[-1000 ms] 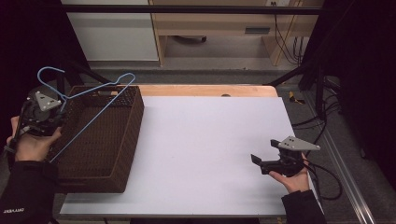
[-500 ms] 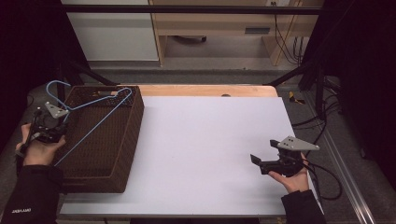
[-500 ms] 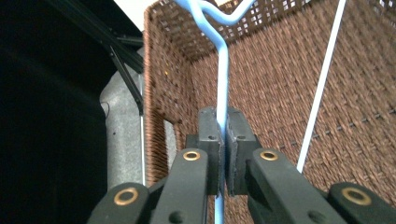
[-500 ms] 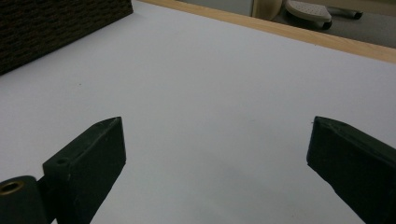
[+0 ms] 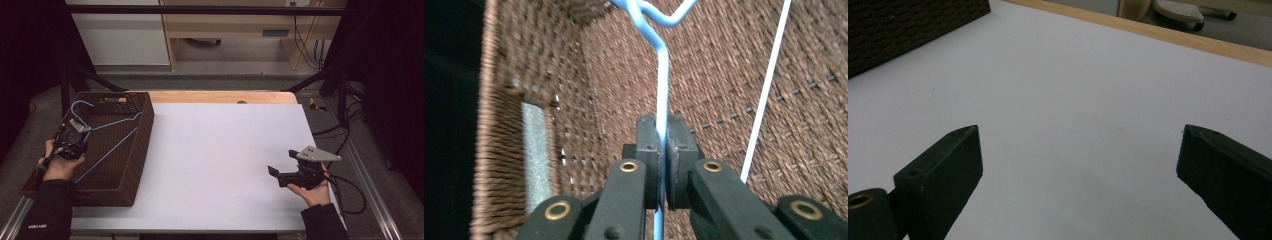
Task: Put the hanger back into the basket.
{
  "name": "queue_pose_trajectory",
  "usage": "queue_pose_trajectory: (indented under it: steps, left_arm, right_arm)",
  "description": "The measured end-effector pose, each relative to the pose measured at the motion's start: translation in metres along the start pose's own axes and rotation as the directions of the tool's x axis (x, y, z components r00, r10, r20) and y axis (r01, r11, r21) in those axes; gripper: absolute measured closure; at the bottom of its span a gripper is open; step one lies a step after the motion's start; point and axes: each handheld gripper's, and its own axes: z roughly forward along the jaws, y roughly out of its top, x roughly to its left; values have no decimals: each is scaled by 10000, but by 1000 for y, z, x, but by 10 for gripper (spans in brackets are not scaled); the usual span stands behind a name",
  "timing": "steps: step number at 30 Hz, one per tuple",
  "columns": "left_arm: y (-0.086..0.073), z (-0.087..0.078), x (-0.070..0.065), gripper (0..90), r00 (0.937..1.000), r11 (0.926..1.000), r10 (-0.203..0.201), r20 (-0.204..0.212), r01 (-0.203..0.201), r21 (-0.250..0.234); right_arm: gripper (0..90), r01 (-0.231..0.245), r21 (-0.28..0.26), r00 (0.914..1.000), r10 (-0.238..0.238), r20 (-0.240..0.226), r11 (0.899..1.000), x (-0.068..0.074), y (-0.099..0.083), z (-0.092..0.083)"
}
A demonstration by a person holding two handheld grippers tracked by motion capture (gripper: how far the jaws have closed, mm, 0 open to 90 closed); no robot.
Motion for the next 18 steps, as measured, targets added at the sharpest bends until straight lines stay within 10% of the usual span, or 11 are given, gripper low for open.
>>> queue_pose_trajectory:
  steps: [9, 15, 18]
  left_arm:
    - [-2, -15, 9, 682, 9893, 9914, -985, 1077, 1069, -752]
    - [0, -47, 10, 517, 9817, 9657, -1471, 1213, 1691, -1973]
    - [-2, -62, 2, 462, 9718, 9378, -1561, 1767, 2020, -2824]
  right_arm:
    - [51, -34, -19, 10000, 34, -27, 10000, 0, 0, 0]
    - [50, -98, -102, 10000, 98, -7, 9999, 0, 1, -2]
    - [49, -93, -175, 10000, 93, -10, 9998, -1, 1, -3]
